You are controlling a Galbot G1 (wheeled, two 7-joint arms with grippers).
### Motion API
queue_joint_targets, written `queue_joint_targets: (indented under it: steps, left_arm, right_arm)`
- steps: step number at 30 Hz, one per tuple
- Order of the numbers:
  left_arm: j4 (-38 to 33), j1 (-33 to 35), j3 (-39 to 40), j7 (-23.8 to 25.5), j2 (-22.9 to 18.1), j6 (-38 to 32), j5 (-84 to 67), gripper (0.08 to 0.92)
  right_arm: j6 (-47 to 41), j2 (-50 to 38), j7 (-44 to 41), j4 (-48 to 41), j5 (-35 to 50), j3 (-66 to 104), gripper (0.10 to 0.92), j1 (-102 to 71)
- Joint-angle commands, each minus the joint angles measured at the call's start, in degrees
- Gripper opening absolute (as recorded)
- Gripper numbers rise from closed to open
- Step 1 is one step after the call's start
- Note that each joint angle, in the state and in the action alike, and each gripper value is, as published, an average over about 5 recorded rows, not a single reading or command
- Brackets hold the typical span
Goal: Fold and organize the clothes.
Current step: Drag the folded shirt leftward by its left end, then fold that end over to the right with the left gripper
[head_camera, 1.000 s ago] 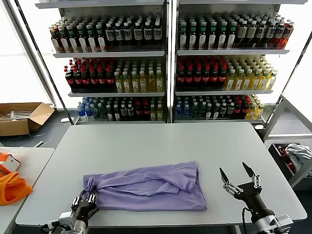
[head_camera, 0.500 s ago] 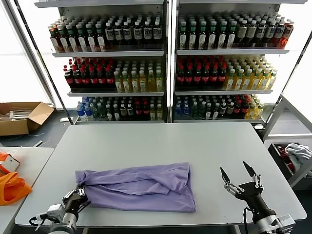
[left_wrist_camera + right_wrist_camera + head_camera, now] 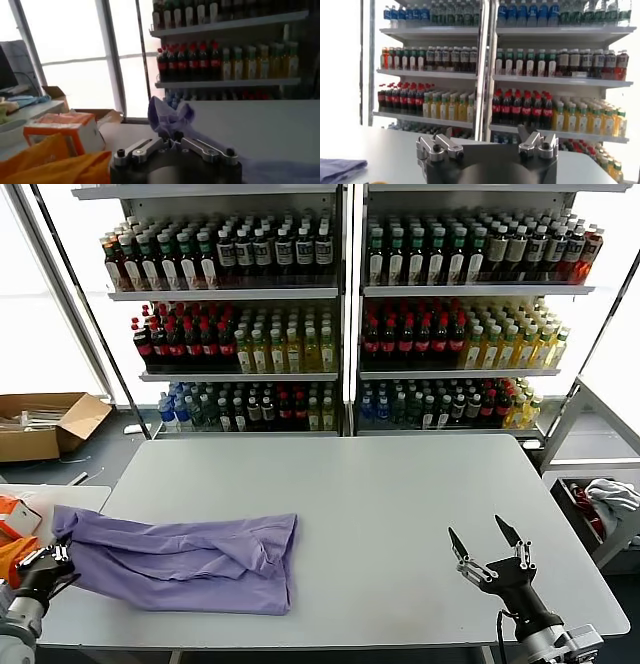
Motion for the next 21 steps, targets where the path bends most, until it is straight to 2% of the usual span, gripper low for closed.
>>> queue_joint_targets:
  steps: [1, 4, 9, 15, 21]
  left_arm:
    - [-16.2, -1.1, 9.6, 0.8, 4.7, 2.7, -7.8, 0.106]
    - [-19.9, -3.7, 22.0, -2.6, 2.6, 3.0, -7.5, 0.106]
    - [-18.2, -7.9, 37.5, -4.2, -0.1, 2.7, -5.8, 0.106]
    - [-14.3, -8.3, 45.4, -3.6, -0.9, 2.3, -3.3, 0.106]
    - [-4.8, -10.9, 49.2, -2.7, -3.6, 1.3, 0.3, 0.106]
  right_arm:
    - [-0.1, 0.0, 0.0, 0.4, 0.0, 0.0, 0.823, -0.4]
    - [-0.2, 0.1, 0.0, 0.6, -0.1, 0.4, 0.823, -0.9]
    - [-0.1, 0.4, 0.0, 1.0, 0.0, 2.1, 0.823, -2.6]
    - [-0.2, 0.6, 0.0, 1.5, 0.6, 3.8, 0.823, -3.7]
    - [-1.3, 1.8, -0.2, 2.5, 0.5, 2.9, 0.823, -3.2]
